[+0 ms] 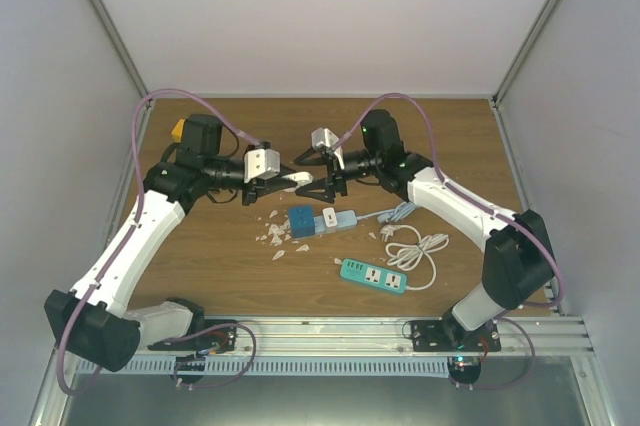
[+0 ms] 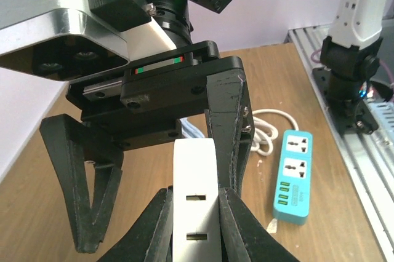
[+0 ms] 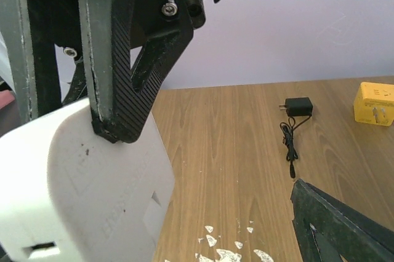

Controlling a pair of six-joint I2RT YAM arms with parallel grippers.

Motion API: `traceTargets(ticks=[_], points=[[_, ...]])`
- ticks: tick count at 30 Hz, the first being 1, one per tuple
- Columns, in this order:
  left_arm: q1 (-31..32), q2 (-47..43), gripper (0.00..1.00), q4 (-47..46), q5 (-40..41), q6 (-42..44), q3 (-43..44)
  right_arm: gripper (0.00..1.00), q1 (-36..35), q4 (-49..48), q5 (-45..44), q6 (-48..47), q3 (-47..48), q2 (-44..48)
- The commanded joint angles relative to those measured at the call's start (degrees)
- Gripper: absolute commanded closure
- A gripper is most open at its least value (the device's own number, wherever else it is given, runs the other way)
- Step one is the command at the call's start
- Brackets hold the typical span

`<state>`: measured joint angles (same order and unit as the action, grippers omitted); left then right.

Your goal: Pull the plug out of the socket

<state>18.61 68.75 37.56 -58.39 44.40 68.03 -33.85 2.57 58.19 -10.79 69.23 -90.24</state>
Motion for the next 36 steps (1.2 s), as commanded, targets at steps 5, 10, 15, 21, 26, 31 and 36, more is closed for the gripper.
traceTargets(ticks=[5, 10, 15, 21, 26, 31, 36], points=[[3.97, -2.33, 1.0, 10.83, -0.23, 6.2, -3.25, 0.18, 3.43, -8.01, -4.67, 5.01, 4.31, -0.31], [5.01, -2.22, 1.0, 11.1, 1.37, 7.65, -3.38, 0.18, 3.67, -8.28, -5.41, 5.34, 5.13, -0.61], [5.11, -1.58, 1.0, 9.92, 1.84, 4.55, -2.6, 0.17, 3.66, -8.03, -7.28, 4.88, 5.76, -0.34], [3.99, 0.24, 1.0, 2.04, -6.88, -14.25, -1.77, 0.16, 3.69, -10.69, -16.12, 2.51, 2.19, 2.85], [4.42, -0.06, 1.0, -0.44, -5.88, -15.39, -2.55, 0.14, 3.7, -12.31, -17.82, 3.46, 1.26, 3.64], [2.68, 0.18, 1.0, -3.89, -5.77, -21.17, -3.17, 0.13, 3.58, -11.57, -16.15, 3.25, 1.89, 4.15], [-2.46, 0.52, 1.0, -8.0, -6.06, -25.77, -3.89, 0.1, 3.61, -7.96, -13.06, -2.74, -0.52, 7.89]])
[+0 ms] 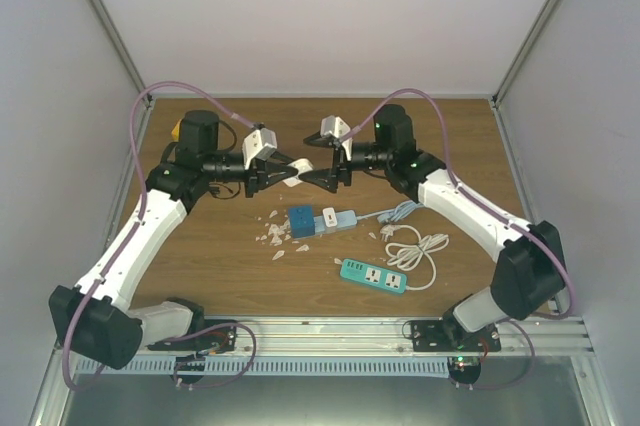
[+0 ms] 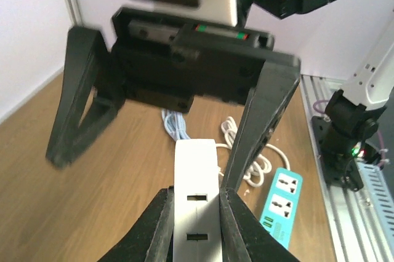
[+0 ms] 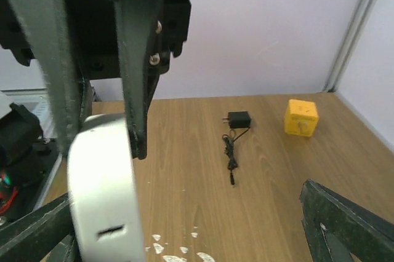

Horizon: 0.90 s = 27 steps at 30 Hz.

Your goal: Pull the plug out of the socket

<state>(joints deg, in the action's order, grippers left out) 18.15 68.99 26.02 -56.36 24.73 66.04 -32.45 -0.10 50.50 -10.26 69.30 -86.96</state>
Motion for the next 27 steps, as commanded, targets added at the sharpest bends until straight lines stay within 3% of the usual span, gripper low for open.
traceTargets(ticks=[1, 11, 20, 27], points=[[-2.63, 0.53, 1.0, 3.58, -7.37, -5.54, -1.56, 0.09, 2.21, -4.86, -4.85, -4.25, -1.37, 5.64], [-11.31, 3.43, 1.0, 2.67, -2.45, -4.1, 0.05, 0.0, 2.39, 5.22, -9.79, -13.02, -3.13, 12.62], [-16.85, 9.75, 1.0, 0.47, 6.83, 1.74, 3.27, 0.0, 2.47, 9.23, -21.2, -15.35, -4.26, 17.82], [-17.53, 17.08, 1.0, -3.15, 17.3, 8.9, 6.69, 0.0, 2.53, 10.79, -33.26, -16.46, -6.95, 22.41]])
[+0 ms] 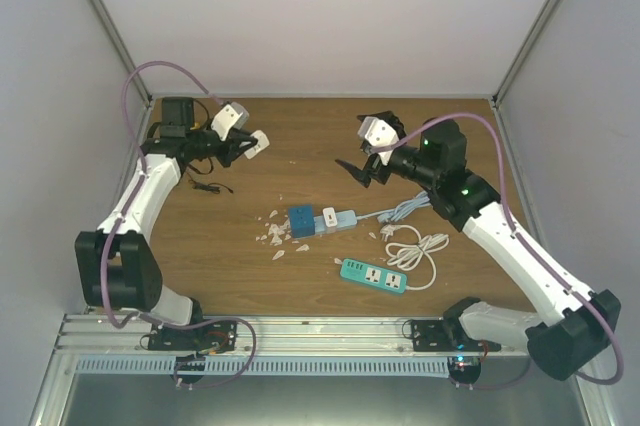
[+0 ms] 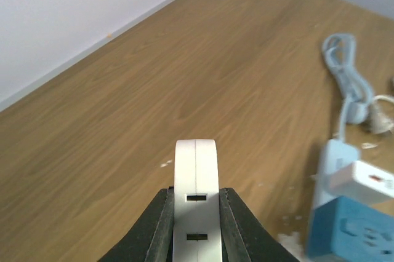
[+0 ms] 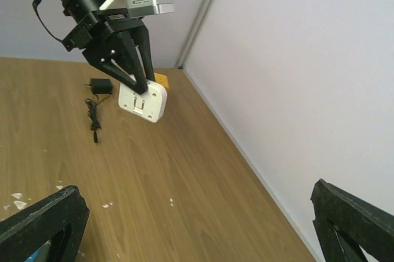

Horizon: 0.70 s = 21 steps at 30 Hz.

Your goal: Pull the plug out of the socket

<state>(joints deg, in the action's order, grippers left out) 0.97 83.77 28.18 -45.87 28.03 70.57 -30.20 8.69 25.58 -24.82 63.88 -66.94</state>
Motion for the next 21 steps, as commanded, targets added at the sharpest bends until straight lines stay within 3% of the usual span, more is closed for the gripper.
traceTargets(ticks=[1, 5, 21], points=[[-0.36, 3.07, 1.0, -6.48, 8.12, 6.74, 2.01, 0.0, 0.31, 3.66, -8.74, -2.74, -1.0, 2.35], [-0.36, 6.5, 1.0, -10.34, 13.77, 10.39, 1.75, 0.0, 0.3, 10.62, -9.85, -4.38, 1.98, 1.38], [-0.8, 22.99, 1.0, -27.84, 36.85, 16.43, 2.13, 0.0, 0.31, 12.35, -12.7, -5.83, 2.43, -0.86]])
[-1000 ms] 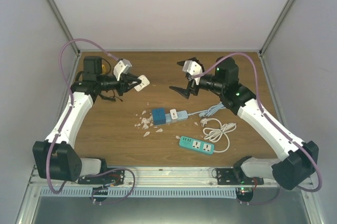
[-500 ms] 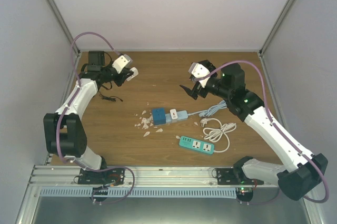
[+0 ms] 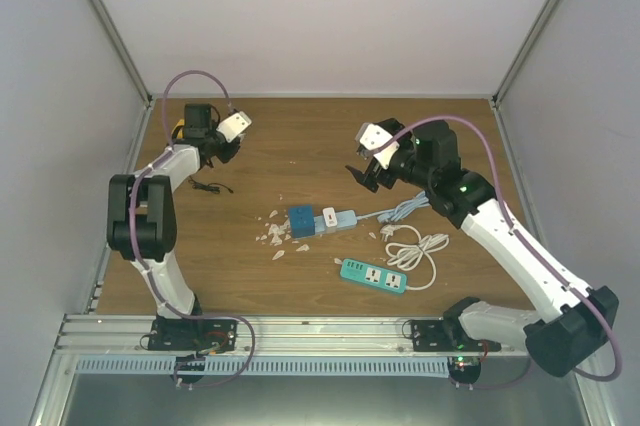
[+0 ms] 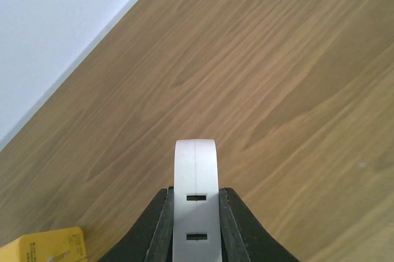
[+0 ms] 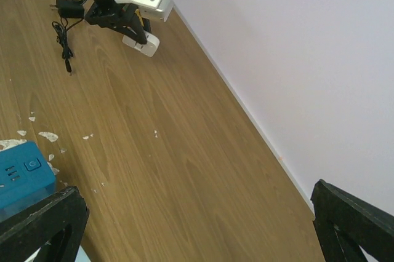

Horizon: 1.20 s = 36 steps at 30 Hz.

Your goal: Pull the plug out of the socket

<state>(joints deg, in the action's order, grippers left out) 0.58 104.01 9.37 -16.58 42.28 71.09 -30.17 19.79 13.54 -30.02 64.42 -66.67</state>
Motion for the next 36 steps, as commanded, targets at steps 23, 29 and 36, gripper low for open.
traceTargets(ticks=[23, 29, 36], points=[[-0.29, 11.27, 0.88, -22.35, 23.75, 3.64, -3.43, 0.0, 0.29, 0.81, 2.68, 1.76, 4.66, -5.6], [0.47, 11.66, 0.59, -15.51, 21.95, 1.01, -1.44, 0.0, 0.21, 0.75, 6.11, 1.43, 4.13, -5.48], [0.48, 8.61, 0.34, -4.62, 14.83, -2.7, 2.06, 0.0, -0.09, 3.38, 13.45, -0.42, 5.18, -5.12]])
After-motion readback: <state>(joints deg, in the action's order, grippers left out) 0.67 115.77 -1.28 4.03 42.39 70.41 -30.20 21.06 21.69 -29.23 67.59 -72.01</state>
